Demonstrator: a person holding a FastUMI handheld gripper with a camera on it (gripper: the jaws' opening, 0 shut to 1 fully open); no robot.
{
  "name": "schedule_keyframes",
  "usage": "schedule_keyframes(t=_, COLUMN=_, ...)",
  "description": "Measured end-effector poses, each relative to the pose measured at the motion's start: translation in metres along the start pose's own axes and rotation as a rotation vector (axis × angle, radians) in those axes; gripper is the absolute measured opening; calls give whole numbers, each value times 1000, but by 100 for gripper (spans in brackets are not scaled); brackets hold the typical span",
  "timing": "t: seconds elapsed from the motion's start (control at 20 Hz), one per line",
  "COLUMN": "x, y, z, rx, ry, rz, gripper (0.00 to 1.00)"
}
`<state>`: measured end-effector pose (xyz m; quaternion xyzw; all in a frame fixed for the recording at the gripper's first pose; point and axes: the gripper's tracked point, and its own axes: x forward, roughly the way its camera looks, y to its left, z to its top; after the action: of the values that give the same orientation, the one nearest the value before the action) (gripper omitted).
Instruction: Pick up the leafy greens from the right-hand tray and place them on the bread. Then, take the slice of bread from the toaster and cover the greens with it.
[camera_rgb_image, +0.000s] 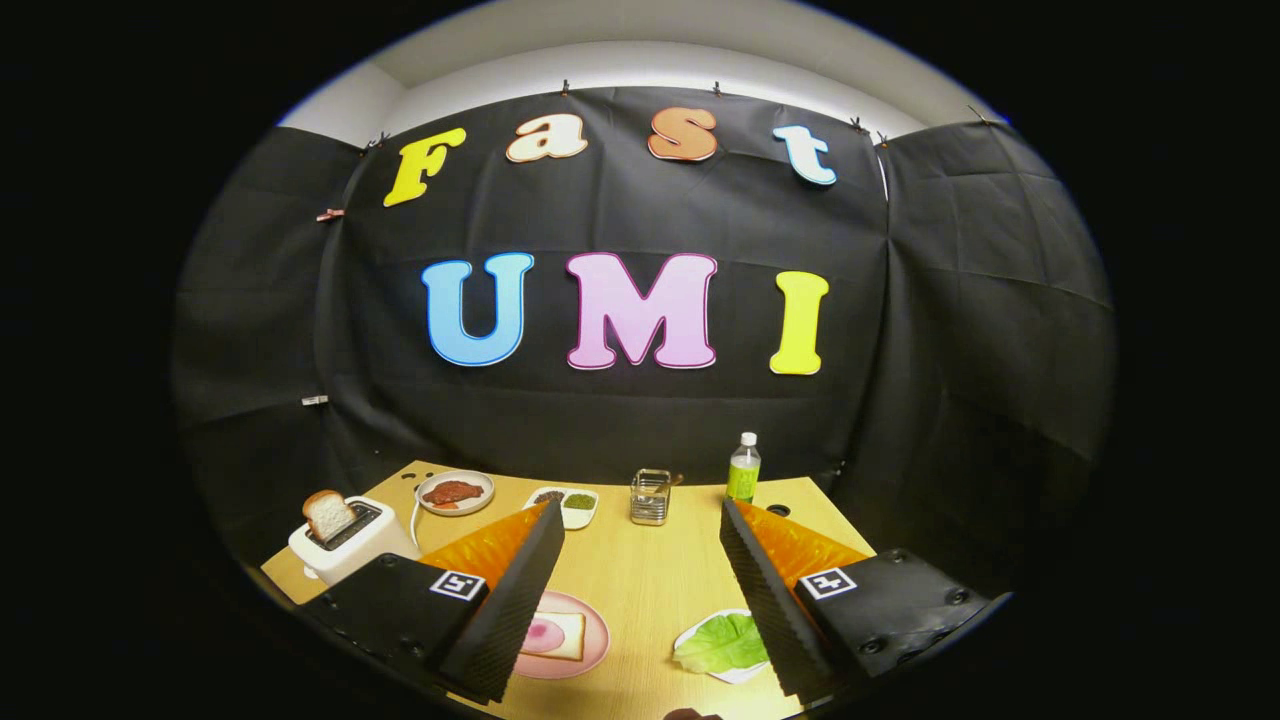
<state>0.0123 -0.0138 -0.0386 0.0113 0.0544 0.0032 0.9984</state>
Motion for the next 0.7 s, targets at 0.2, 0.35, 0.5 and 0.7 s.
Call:
schedule_keyframes(t=0.2, x=2, y=-12, z=-14, rx=5, ry=32, rz=-20, gripper=98)
schedule_keyframes(t=0.35, x=6, y=-25, z=-29, rx=18, ry=64, rz=-42, gripper=98)
schedule_keyframes(t=0.5, x=13, y=-37, z=-51, rx=29, ry=111, rz=-71, gripper=98)
schedule_keyframes(t=0.7, x=28, y=-54, z=-91, rx=33, ry=191, rz=-105, gripper=98)
